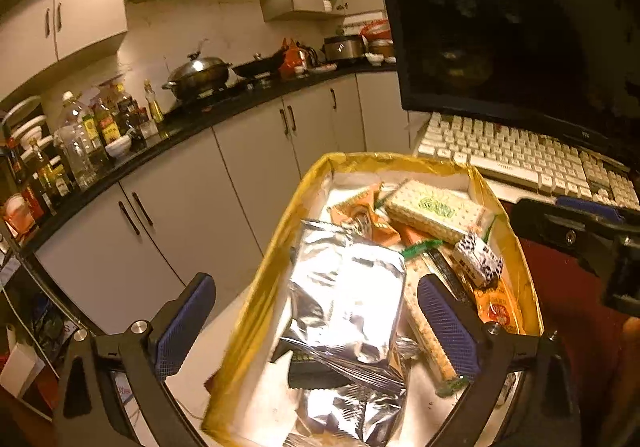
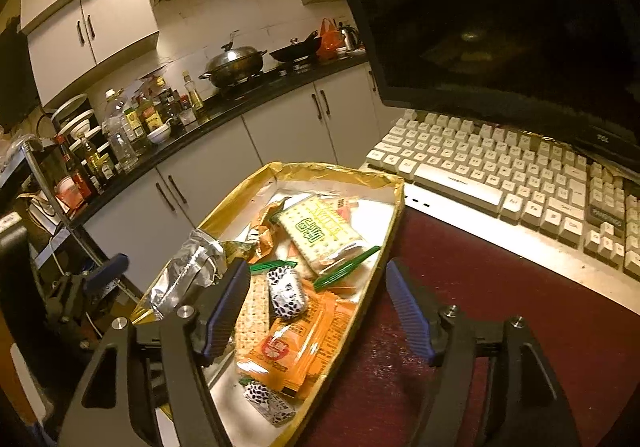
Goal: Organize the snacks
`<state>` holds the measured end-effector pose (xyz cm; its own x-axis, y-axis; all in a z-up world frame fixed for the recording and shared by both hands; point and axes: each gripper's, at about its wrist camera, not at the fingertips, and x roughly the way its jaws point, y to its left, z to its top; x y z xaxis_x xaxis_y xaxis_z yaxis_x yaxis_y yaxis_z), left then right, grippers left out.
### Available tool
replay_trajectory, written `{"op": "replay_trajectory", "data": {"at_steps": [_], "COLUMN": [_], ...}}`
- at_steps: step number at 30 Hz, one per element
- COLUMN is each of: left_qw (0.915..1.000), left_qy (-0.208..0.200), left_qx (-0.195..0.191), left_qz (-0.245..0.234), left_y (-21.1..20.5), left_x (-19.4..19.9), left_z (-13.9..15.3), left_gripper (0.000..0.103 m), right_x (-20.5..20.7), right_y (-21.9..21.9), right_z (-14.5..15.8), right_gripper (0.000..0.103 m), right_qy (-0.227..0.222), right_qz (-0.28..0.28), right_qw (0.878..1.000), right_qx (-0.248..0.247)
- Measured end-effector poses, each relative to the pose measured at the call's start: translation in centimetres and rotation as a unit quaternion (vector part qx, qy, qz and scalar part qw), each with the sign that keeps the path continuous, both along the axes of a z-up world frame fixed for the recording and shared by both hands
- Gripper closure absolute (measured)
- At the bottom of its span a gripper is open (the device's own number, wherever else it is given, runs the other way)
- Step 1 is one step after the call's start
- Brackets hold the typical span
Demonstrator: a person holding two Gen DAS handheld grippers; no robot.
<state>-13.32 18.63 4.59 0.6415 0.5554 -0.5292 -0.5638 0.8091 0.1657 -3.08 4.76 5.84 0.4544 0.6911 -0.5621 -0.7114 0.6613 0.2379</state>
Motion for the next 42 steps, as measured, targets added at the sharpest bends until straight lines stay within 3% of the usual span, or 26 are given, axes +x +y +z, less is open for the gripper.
{"op": "replay_trajectory", "data": {"at_steps": [12, 16, 22, 42], "left_qw": [0.9996, 0.9979, 0.9967, 0.9983], "left_qy": [0.002, 0.022, 0.034, 0.031], "left_qx": [-0.002, 0.018, 0.045, 0.015], "left_qz": [0.029, 0.058, 0.058, 0.047], "left_y": [1.8, 1.8, 1.2, 1.6], "left_x": [-0.7, -0.6, -0.5, -0.4], "left_z": [0.7, 0.5, 0.4, 0.0], "left_gripper": [0.001, 0.001, 0.001, 0.001], "right_x": [-1.3, -1.9, -2.2, -2.5], "right_y": [-1.0, -1.3, -1.3, -1.1], "right_z": [0.6, 0.8, 0.6, 0.1], "right_gripper": [0.030, 0.025, 0.024, 0.024], "right_qy": [-0.024, -0.033, -0.035, -0.041], "right_qz": [-0.010, -0.008, -0.007, -0.004], "right_qw": [1.000, 0.999, 0.999, 0.999], "right_qx": [-0.008, -0.006, -0.010, -0.017]}}
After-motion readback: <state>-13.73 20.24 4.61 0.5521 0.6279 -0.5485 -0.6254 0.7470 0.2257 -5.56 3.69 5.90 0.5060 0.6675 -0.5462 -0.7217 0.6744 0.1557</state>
